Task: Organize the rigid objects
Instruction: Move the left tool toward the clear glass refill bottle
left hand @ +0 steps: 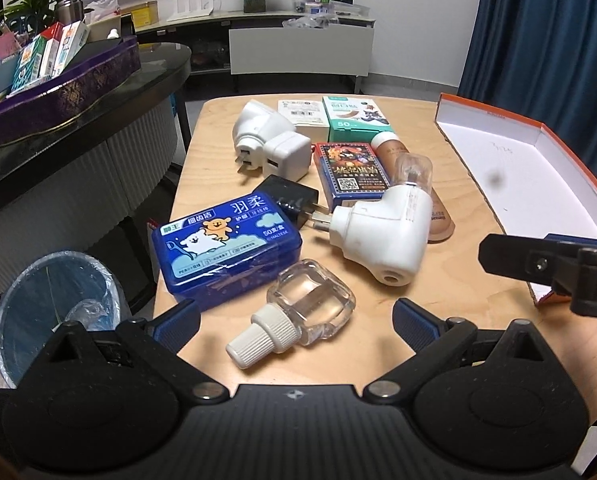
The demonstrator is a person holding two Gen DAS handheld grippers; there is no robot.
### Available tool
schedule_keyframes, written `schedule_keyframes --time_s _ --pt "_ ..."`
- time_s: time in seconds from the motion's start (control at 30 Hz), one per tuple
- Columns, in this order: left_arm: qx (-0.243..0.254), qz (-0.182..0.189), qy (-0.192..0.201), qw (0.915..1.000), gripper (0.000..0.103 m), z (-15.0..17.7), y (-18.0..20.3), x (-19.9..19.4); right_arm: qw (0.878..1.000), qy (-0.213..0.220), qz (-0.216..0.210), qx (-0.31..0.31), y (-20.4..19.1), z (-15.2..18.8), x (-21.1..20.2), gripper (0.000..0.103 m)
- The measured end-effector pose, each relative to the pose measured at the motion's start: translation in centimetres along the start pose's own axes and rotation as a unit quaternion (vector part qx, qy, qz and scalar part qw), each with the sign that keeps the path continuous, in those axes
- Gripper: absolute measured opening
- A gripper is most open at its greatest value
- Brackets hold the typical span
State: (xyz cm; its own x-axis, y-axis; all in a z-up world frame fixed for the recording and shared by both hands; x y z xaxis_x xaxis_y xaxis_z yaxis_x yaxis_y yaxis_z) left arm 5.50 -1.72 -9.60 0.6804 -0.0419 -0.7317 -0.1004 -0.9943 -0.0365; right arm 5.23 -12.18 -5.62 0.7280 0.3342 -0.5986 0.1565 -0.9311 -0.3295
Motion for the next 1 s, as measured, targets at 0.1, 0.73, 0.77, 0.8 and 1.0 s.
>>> schedule_keyframes --time_s 0.1,0.73,0.77,0.8,1.0 --pt "-0.002 0.0 -0.001 1.0 0.103 0.1 0.0 0.2 1.0 0.003 0.002 -0.008 0.0 0.0 0.0 0.1" --pt "-0.005 -0.004 -0.005 1.0 0.103 0.4 0.0 0.8 1.0 0.002 -0.005 -0.01 -0.2 0.1 0.3 0.1" --pt "-0.006 -0.004 -0.005 1.0 0.103 0.4 0.0 0.9 1.0 0.001 -0.006 -0.01 -0.1 0.2 0.3 0.1" --pt "-0.006 -0.005 -0.006 1.0 0.103 0.5 0.0 1.0 1.0 -0.001 -0.007 -0.01 -0.1 0.2 0.3 0.1" --pt "-0.005 -0.006 -0.008 0.9999 0.103 0.5 0.0 1.1 1.0 -0.008 -0.003 -0.012 -0.1 0.4 0.4 0.1"
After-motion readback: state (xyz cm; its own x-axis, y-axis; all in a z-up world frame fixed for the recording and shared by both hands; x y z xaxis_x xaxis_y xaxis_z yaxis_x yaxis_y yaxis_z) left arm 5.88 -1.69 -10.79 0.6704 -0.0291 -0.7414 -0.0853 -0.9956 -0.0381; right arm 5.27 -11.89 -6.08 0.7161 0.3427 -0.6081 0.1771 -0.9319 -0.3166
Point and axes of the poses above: each gripper's, at about its wrist camera, not at the fingertips, and x roughly the way its jaws point, y to its right, z to its underside, the point moved 7 cm from there along x, roughly the way its jaws point, and after that the axes turned 4 degrees about -z, right-handed, at the moved point
